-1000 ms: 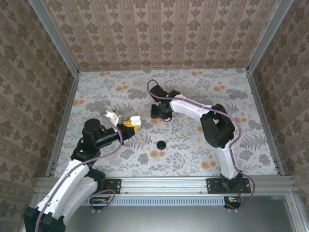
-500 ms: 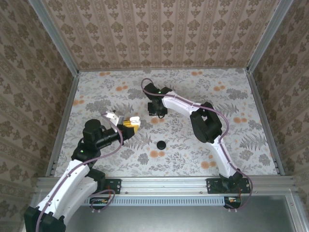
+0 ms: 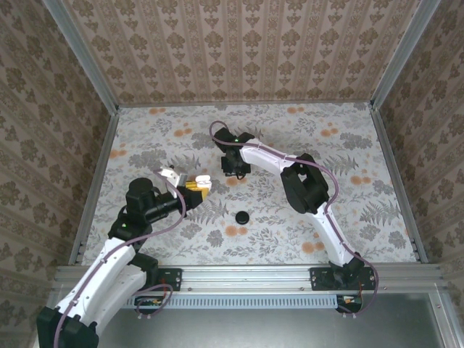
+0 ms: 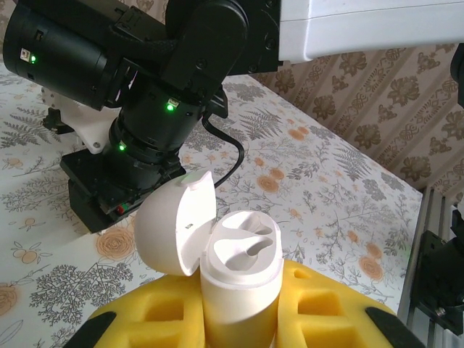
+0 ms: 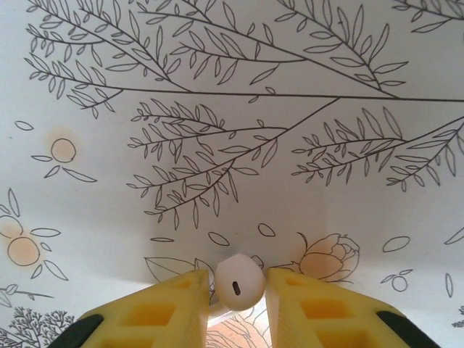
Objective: Insert the wireless bluetooth earbuds into the charging case
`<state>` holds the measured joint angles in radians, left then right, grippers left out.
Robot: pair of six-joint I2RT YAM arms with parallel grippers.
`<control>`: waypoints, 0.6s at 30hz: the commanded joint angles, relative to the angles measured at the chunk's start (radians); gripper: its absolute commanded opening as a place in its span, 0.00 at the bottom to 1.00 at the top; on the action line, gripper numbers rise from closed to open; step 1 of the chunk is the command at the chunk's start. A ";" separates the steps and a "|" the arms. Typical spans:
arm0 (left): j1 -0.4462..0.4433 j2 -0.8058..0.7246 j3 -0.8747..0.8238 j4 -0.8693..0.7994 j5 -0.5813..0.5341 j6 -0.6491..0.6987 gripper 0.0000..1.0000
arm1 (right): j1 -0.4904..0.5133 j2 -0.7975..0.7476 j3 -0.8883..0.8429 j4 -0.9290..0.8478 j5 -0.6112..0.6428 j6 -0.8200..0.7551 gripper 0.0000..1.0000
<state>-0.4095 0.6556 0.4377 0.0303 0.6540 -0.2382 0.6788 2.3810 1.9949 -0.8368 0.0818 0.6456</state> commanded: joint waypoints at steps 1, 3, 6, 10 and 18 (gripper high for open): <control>0.010 -0.004 -0.010 0.009 0.015 0.016 0.00 | 0.010 0.031 0.016 -0.049 0.022 -0.037 0.24; 0.009 -0.002 -0.010 0.009 0.017 0.014 0.00 | 0.010 0.025 0.012 -0.051 0.028 -0.056 0.22; 0.010 0.008 -0.007 0.013 0.035 0.007 0.00 | 0.013 0.005 -0.002 -0.047 0.030 -0.089 0.21; 0.008 0.024 -0.001 0.018 0.058 0.001 0.00 | 0.019 -0.049 -0.052 -0.020 0.044 -0.138 0.18; 0.005 0.036 -0.027 0.134 0.149 -0.041 0.00 | 0.025 -0.225 -0.243 0.085 0.073 -0.209 0.14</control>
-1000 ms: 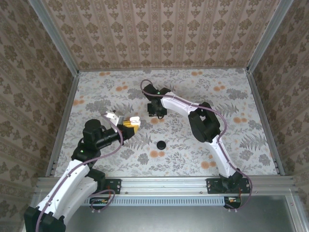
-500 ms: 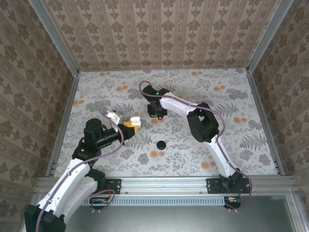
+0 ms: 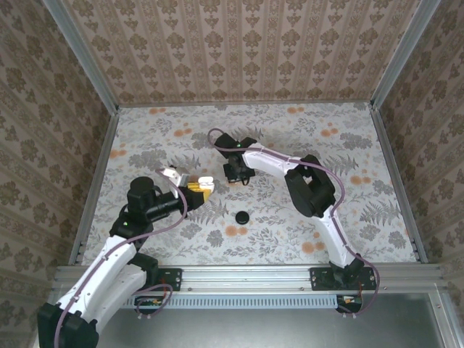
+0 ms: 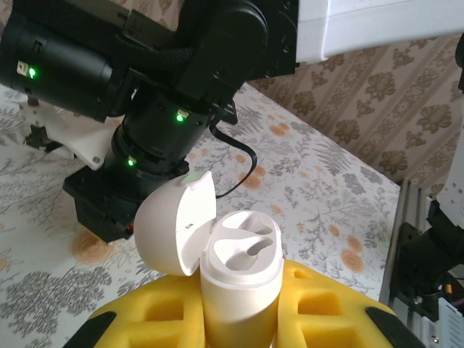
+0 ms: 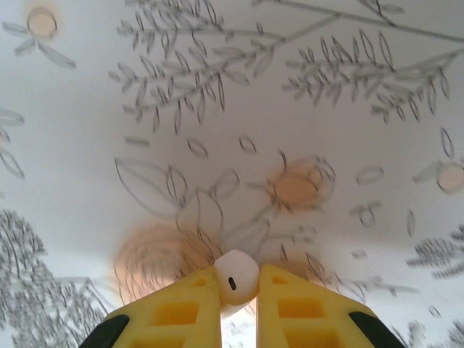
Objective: Insert the wireless bluetooth earbuds into the charging case
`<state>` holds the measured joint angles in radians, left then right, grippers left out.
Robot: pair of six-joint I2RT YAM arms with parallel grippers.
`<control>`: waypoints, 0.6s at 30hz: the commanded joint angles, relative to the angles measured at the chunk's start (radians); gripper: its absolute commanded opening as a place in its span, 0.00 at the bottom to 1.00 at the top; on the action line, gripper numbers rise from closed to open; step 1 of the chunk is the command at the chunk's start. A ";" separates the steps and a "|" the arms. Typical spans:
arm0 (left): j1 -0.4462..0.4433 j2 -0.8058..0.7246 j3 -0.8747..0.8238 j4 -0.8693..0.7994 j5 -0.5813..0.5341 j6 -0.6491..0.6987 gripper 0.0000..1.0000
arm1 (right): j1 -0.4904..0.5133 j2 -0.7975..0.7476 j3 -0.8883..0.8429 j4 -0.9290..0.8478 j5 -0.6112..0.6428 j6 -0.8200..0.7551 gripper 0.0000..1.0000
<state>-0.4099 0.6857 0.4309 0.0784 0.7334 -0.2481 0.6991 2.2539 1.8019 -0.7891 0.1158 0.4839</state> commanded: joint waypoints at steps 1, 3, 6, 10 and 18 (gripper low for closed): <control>0.003 0.010 -0.024 0.102 0.084 -0.040 0.00 | 0.006 -0.122 -0.077 0.057 0.039 -0.054 0.14; -0.005 0.018 -0.026 0.127 0.099 -0.048 0.00 | 0.007 -0.174 -0.129 0.093 0.038 -0.067 0.13; -0.018 0.018 -0.027 0.143 0.103 -0.049 0.00 | 0.008 -0.252 -0.211 0.151 0.026 -0.087 0.12; -0.032 0.017 -0.018 0.147 0.095 -0.039 0.00 | 0.013 -0.358 -0.315 0.246 -0.020 -0.132 0.11; -0.101 0.017 -0.024 0.174 0.035 0.011 0.00 | 0.044 -0.568 -0.482 0.403 -0.081 -0.252 0.09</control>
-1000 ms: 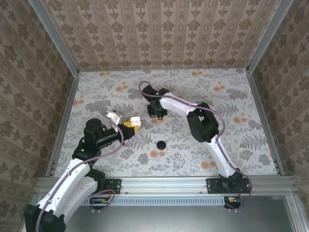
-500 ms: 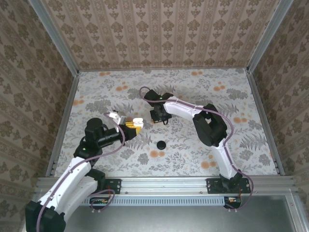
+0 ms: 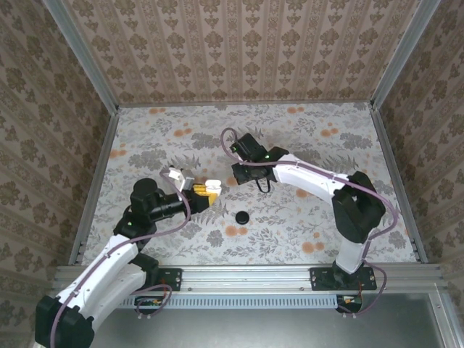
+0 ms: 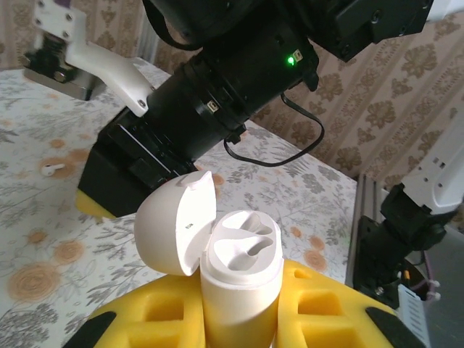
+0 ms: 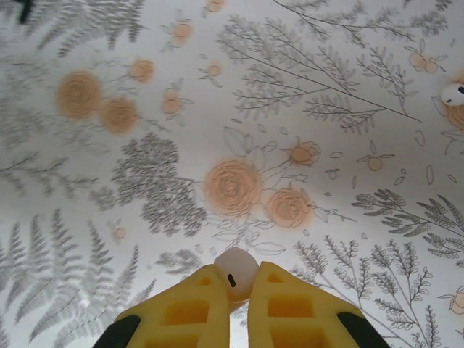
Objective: Insert the wireless bluetooth earbuds into the charging case
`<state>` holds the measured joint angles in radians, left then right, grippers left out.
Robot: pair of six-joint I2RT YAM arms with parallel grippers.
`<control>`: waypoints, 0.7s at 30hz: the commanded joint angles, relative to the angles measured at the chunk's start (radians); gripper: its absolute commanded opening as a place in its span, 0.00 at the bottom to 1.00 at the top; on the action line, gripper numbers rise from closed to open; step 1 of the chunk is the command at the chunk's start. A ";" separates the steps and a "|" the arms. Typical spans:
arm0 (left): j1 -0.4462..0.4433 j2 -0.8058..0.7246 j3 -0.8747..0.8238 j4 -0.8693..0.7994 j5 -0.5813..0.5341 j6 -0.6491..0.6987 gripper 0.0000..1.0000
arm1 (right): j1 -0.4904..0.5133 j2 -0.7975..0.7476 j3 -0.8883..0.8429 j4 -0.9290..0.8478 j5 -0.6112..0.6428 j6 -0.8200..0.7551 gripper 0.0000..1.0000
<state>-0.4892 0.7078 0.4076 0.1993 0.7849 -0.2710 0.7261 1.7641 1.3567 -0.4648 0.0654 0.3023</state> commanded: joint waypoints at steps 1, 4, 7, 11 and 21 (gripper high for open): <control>-0.031 -0.005 -0.002 0.054 -0.027 0.040 0.00 | 0.018 -0.101 -0.052 0.087 -0.029 -0.077 0.08; -0.054 -0.002 -0.006 0.059 -0.067 0.054 0.00 | 0.025 -0.175 -0.099 0.117 -0.021 -0.095 0.08; -0.068 0.009 -0.003 0.055 -0.088 0.064 0.00 | 0.027 -0.228 -0.129 0.119 0.010 -0.099 0.08; -0.076 0.028 0.005 0.020 -0.125 0.082 0.00 | 0.028 -0.280 -0.137 0.090 0.035 -0.108 0.08; -0.102 0.120 0.038 0.098 -0.117 0.049 0.00 | 0.138 -0.445 -0.168 0.127 0.161 -0.185 0.08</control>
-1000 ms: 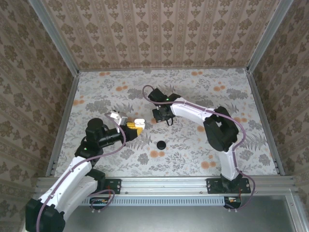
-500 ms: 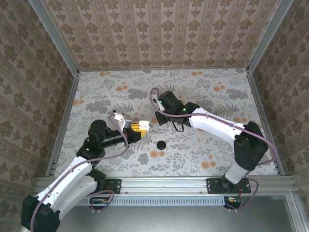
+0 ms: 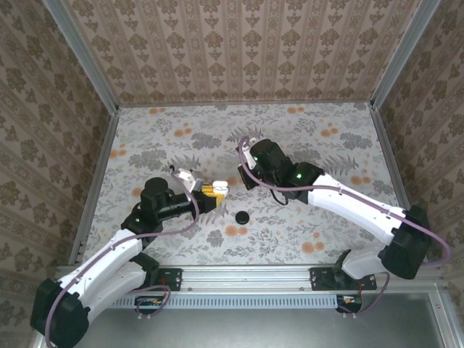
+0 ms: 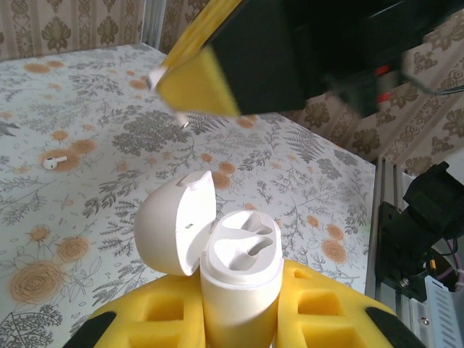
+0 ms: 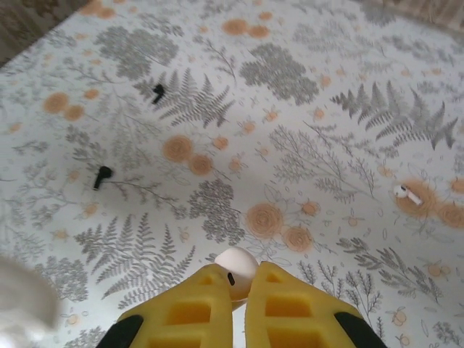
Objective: Insert the wireless bluetooth earbuds into the charging case
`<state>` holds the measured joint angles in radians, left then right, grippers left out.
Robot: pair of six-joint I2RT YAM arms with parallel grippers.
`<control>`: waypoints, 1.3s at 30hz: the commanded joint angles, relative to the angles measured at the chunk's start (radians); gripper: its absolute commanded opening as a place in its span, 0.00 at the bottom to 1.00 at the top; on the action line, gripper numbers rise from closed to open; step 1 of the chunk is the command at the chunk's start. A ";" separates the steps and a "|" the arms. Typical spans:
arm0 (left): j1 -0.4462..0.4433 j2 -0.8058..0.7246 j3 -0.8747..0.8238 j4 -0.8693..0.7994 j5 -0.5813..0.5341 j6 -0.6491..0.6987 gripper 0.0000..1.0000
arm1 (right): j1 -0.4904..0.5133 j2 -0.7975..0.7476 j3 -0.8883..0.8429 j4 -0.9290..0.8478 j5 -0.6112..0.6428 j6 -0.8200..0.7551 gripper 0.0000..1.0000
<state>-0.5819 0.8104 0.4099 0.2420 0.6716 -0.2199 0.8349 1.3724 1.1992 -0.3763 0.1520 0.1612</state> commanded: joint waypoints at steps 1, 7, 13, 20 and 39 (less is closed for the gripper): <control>-0.012 0.028 0.040 0.062 -0.006 -0.007 0.00 | 0.045 -0.065 -0.010 0.045 0.092 -0.052 0.08; -0.034 0.069 0.066 0.094 -0.053 -0.053 0.00 | 0.126 -0.092 -0.001 0.069 0.157 -0.094 0.08; -0.047 0.079 0.078 0.138 -0.061 -0.091 0.00 | 0.158 -0.072 0.003 0.084 0.176 -0.125 0.08; -0.059 0.078 0.073 0.163 -0.073 -0.126 0.00 | 0.186 -0.045 0.023 0.093 0.174 -0.148 0.09; -0.075 0.066 0.091 0.148 -0.104 -0.137 0.00 | 0.231 -0.030 0.024 0.076 0.176 -0.225 0.09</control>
<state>-0.6495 0.8890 0.4637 0.3672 0.5827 -0.3450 1.0512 1.3437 1.2083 -0.2913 0.3122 -0.0338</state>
